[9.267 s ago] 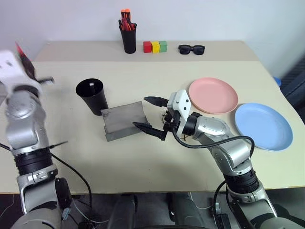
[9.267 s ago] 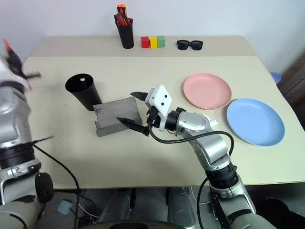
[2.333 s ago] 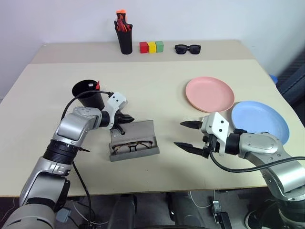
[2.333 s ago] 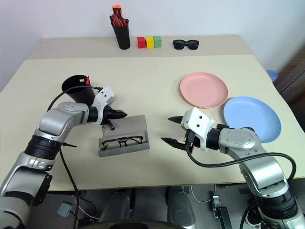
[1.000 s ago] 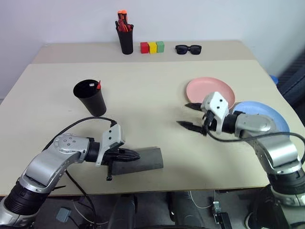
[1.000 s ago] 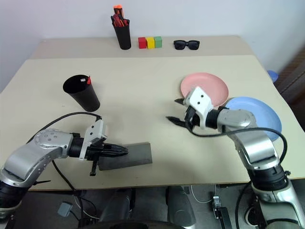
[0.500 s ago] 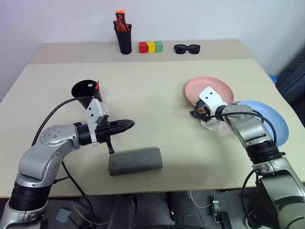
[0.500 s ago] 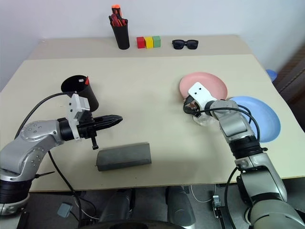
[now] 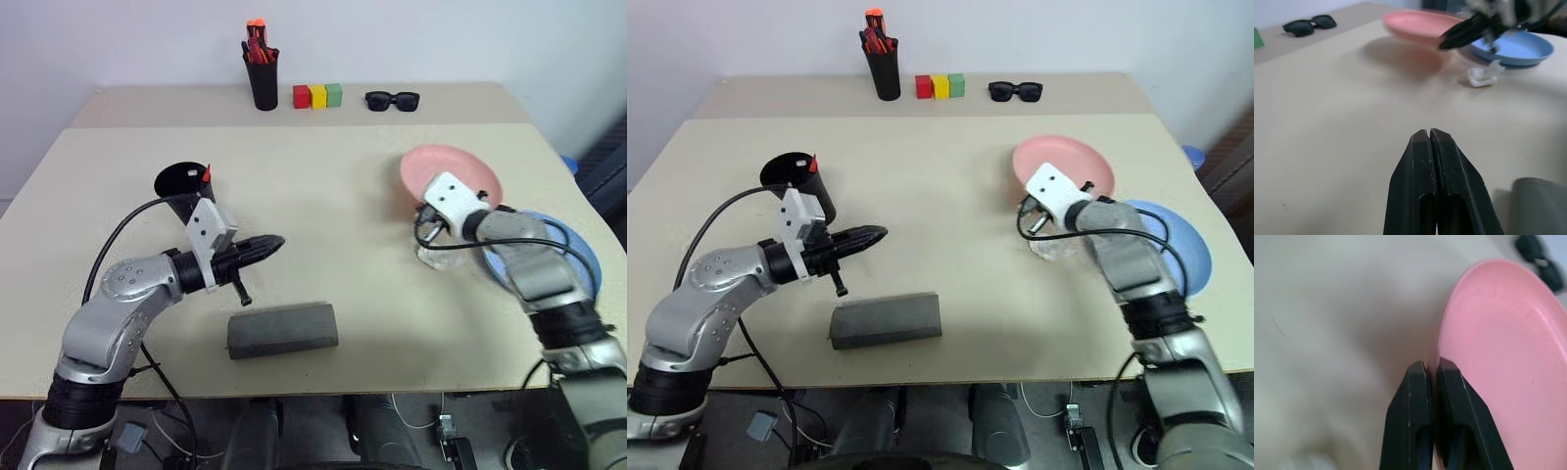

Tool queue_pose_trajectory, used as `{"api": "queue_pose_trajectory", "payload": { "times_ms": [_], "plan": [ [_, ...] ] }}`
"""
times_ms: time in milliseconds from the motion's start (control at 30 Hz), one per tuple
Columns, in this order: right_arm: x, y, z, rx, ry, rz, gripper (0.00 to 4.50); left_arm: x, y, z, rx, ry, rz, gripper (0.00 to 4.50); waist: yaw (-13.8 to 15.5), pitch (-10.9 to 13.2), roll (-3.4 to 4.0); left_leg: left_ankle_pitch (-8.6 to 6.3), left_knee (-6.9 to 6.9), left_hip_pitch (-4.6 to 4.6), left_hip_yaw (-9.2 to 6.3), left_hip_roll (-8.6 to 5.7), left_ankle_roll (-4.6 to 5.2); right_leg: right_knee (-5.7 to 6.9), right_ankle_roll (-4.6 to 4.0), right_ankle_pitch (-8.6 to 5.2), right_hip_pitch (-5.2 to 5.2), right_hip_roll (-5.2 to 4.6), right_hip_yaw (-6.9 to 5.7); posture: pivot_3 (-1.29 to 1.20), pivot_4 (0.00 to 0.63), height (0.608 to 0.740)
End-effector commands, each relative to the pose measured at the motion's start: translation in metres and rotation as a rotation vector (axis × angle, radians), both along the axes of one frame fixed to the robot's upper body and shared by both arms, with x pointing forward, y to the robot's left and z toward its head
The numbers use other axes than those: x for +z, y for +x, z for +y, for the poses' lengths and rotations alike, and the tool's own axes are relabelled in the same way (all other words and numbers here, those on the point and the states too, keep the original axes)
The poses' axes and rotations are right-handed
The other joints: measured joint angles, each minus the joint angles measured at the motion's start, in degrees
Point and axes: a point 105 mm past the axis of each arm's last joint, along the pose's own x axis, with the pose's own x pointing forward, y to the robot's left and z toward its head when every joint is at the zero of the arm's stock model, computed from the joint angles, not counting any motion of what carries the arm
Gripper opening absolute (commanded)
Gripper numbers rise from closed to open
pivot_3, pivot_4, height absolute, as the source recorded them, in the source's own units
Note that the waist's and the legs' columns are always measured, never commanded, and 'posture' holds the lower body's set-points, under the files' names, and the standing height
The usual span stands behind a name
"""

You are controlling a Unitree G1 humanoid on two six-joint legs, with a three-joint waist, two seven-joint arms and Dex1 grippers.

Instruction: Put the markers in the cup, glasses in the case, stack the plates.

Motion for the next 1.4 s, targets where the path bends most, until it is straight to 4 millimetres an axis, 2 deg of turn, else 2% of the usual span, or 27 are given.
{"api": "queue_pose_trajectory", "payload": {
  "times_ms": [33,100,167,267,367,533,667,767,933,1000,1067,1200,1300,1400],
  "plan": [
    [0.038,-0.029,-0.017,0.02,0.022,-0.062,0.02,0.006,0.001,-0.008,-0.032,-0.009,-0.04,0.0,0.1,0.0,0.0,0.0,0.0,0.01,0.0,0.0,0.0,0.0,0.0,0.0,0.0,0.01,0.0,0.0,0.15,0.74],
    [0.033,-0.057,-0.034,0.015,0.004,0.003,0.02,0.002,0.0,-0.012,-0.068,0.002,-0.032,0.0,0.3,0.0,0.02,-0.01,-0.01,0.02,-0.01,0.0,0.01,0.01,0.01,-0.01,0.02,0.01,-0.01,0.0,0.15,0.74],
    [0.017,-0.083,-0.05,-0.007,-0.03,0.095,0.02,-0.003,0.001,-0.014,-0.099,0.021,-0.025,0.0,1.0,0.0,0.0,-0.04,-0.02,0.04,0.0,0.0,0.06,-0.01,0.03,-0.03,0.06,0.02,-0.01,0.0,0.15,0.74],
    [0.002,-0.097,-0.06,-0.044,-0.007,0.165,0.02,-0.004,0.003,-0.015,-0.121,0.034,-0.032,0.0,0.6,0.0,0.03,-0.05,0.06,0.09,0.04,0.0,0.08,-0.02,-0.15,-0.13,0.12,0.02,0.02,0.0,0.15,0.74],
    [-0.008,-0.098,-0.062,-0.058,-0.023,0.189,1.01,-0.002,0.005,-0.018,-0.133,0.023,-0.041,0.0,-0.4,0.0,0.06,-0.04,0.21,0.16,0.23,0.01,0.08,0.01,-0.24,-0.1,0.14,-0.01,0.17,0.0,0.15,0.74],
    [-0.003,-0.088,-0.027,0.054,0.026,0.118,3.51,-0.002,0.006,-0.017,-0.113,0.015,-0.053,0.0,-0.6,-0.1,0.08,-0.04,0.34,0.17,0.2,0.03,0.08,0.06,-0.21,-0.1,0.2,0.03,0.16,0.0,0.15,0.74],
    [-0.018,-0.076,0.005,0.15,0.057,0.13,3.51,-0.004,0.002,-0.015,-0.098,0.016,-0.053,0.0,-0.5,-0.1,0.04,-0.05,0.33,0.11,0.17,0.02,0.08,0.03,-0.23,-0.08,0.2,0.02,0.15,0.0,0.15,0.74],
    [-0.034,-0.063,0.018,0.173,0.031,0.141,3.51,-0.006,0.001,-0.013,-0.077,0.016,-0.055,0.0,-0.5,-0.1,0.05,-0.05,0.33,0.1,0.17,0.02,0.08,0.02,-0.22,-0.09,0.19,0.02,0.15,0.0,0.15,0.74],
    [-0.061,-0.039,0.008,0.06,-0.013,0.169,3.51,-0.004,0.0,-0.009,-0.036,0.007,-0.062,0.0,-0.2,-0.1,0.05,-0.05,0.33,0.07,0.16,0.0,0.08,0.0,-0.23,-0.09,0.19,-0.01,0.15,0.0,0.15,0.74],
    [-0.063,-0.035,-0.002,0.007,-0.016,0.179,3.01,-0.004,-0.001,-0.006,-0.017,0.003,-0.061,0.0,-0.3,-0.1,0.06,-0.05,0.33,0.09,0.16,0.0,0.09,0.0,-0.23,-0.09,0.18,0.0,0.15,0.0,0.15,0.74],
    [-0.059,-0.036,-0.006,0.004,-0.029,0.173,2.19,-0.005,0.0,-0.003,-0.003,0.0,-0.058,0.0,-0.3,-0.1,0.06,-0.05,0.33,0.1,0.16,0.0,0.09,0.01,-0.22,-0.09,0.19,0.0,0.15,0.0,0.15,0.74],
    [-0.036,-0.037,-0.013,-0.001,-0.057,0.103,0.14,-0.005,0.0,-0.002,0.009,-0.01,-0.05,0.0,-0.2,-0.1,0.06,-0.05,0.33,0.09,0.15,0.0,0.09,0.0,-0.22,-0.09,0.19,0.0,0.15,0.0,0.15,0.74],
    [-0.007,-0.041,-0.028,-0.056,-0.052,0.037,0.06,-0.005,0.002,0.002,0.022,-0.01,-0.041,0.0,-0.2,-0.1,0.07,-0.05,0.32,0.08,0.15,0.0,0.09,0.01,-0.21,-0.09,0.18,0.0,0.15,0.0,0.15,0.74],
    [0.017,-0.05,-0.061,-0.191,-0.033,0.009,0.06,-0.007,0.003,0.008,0.043,-0.006,-0.033,0.0,-0.2,0.0,0.06,-0.05,0.32,0.08,0.15,0.0,0.09,0.02,-0.21,-0.09,0.18,0.0,0.15,0.0,0.15,0.74]
  ]
}}
